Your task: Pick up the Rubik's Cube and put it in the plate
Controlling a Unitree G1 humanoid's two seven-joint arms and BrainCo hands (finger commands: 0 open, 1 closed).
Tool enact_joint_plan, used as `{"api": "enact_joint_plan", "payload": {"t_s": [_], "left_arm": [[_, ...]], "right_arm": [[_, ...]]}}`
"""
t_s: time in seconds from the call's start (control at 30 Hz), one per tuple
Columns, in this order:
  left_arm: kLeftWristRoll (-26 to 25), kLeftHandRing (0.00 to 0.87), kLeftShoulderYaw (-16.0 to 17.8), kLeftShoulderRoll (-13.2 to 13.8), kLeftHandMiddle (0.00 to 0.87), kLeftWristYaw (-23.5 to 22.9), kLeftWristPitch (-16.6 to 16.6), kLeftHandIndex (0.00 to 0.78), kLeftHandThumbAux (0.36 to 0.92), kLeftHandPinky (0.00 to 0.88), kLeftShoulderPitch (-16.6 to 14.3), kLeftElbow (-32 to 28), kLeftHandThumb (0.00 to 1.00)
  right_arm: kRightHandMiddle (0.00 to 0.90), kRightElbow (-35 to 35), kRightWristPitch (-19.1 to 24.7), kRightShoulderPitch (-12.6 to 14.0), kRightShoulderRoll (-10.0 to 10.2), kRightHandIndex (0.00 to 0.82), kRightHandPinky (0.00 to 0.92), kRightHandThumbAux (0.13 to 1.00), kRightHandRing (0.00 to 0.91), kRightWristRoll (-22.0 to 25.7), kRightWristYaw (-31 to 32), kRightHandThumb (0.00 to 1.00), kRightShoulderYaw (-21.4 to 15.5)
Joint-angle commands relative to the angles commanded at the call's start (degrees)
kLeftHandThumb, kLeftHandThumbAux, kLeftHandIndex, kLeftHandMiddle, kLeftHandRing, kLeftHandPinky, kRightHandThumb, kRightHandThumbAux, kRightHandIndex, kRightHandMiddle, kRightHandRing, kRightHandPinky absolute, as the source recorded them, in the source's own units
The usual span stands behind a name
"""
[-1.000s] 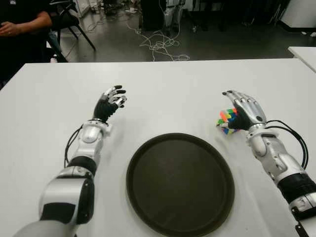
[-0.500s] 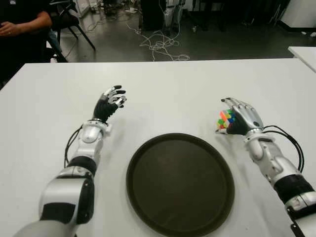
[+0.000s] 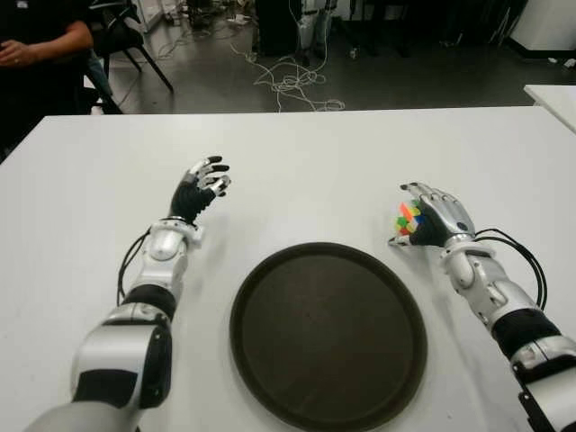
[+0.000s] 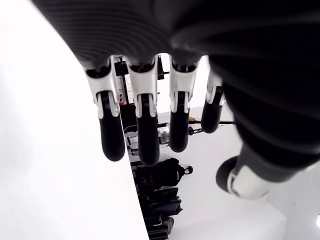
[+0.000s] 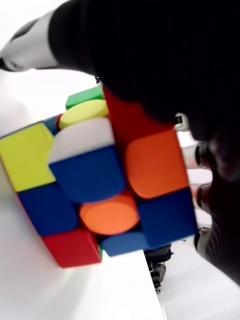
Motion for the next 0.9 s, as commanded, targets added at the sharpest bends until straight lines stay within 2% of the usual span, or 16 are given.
{"api": "enact_joint_plan", "payload": {"t_s": [0.2,0.6,0.67,0.8,0.83,0.87,0.9], "left_arm": [[0.1,0.298,-0.1,0.1,0.270,-0.1,-0.3,0.209,0.668,0.349,0.0,0.0,0.185],[0.0,0.292,-0.1,0.4,0.253,-0.7,0.0,0.188,0.639,0.363,-0.1,0.1,0.195],[0.0,0.293,-0.1,0.4,0.254,-0.8,0.1,0.187,0.640,0.363,-0.1,0.1,0.194],[0.0,0.292,-0.1,0.4,0.252,-0.7,0.0,0.183,0.647,0.358,-0.1,0.0,0.188],[0.0,0.293,-0.1,0.4,0.253,-0.6,0.0,0.184,0.649,0.359,-0.1,0.0,0.186],[0.0,0.293,0.0,0.4,0.253,-0.6,0.0,0.185,0.649,0.360,-0.1,0.0,0.185],[0.0,0.294,0.0,0.4,0.254,-0.6,0.0,0.186,0.650,0.360,-0.1,0.0,0.184]], "right_arm": [[0.136,2.0,0.1,-1.0,0.4,0.130,0.117,0.748,0.143,-0.6,-0.1,0.000,1.1],[0.183,5.4,0.7,-2.0,1.1,0.175,0.191,0.757,0.197,-0.5,-3.1,0.000,1.9],[0.193,6.0,0.8,-2.3,1.2,0.182,0.212,0.780,0.210,-0.4,-3.6,0.000,1.9],[0.225,6.8,1.2,-2.8,1.6,0.209,0.277,0.882,0.249,0.1,-3.8,0.036,1.7],[0.247,6.9,1.3,-2.9,1.7,0.278,0.312,0.834,0.274,0.3,-3.7,0.267,1.6],[0.261,6.8,1.4,-2.9,1.8,0.322,0.335,0.802,0.290,0.6,-3.5,0.415,1.5],[0.271,6.8,1.5,-3.0,1.8,0.338,0.349,0.790,0.302,0.7,-3.4,0.469,1.4]]}}
